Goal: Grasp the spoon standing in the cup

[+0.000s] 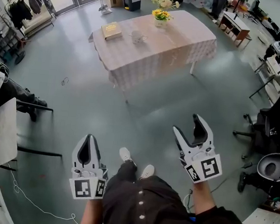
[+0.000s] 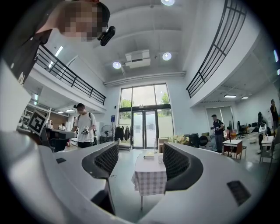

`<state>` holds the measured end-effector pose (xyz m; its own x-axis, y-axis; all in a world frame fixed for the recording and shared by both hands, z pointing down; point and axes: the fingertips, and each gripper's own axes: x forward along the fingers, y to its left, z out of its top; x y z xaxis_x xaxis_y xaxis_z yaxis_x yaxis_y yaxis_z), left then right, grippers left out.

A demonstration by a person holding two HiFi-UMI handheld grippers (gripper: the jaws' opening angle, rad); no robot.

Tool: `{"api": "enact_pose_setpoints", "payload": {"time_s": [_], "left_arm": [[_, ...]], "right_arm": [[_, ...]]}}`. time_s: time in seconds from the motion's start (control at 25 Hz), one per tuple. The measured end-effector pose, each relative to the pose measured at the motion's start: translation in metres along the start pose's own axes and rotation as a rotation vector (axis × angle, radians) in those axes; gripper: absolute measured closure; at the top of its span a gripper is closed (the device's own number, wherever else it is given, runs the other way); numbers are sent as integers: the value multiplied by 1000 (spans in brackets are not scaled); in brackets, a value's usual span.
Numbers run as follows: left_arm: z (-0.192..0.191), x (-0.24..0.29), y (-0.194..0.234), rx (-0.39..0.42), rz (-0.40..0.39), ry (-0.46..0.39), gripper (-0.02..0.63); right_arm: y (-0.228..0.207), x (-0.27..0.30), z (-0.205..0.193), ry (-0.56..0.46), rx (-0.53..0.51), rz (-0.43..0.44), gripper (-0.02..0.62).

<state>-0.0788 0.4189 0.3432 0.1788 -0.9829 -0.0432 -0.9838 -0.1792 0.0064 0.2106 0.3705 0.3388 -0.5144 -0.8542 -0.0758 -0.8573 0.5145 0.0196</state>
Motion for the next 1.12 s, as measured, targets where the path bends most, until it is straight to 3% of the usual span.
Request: {"api": "enact_pose_setpoints", "payload": {"time_s": [1.12], "left_arm": [[-11,151,94,-25,-16,-9,589]], "right_arm": [[-25,174,-12,15,-25,-4,298]]}}
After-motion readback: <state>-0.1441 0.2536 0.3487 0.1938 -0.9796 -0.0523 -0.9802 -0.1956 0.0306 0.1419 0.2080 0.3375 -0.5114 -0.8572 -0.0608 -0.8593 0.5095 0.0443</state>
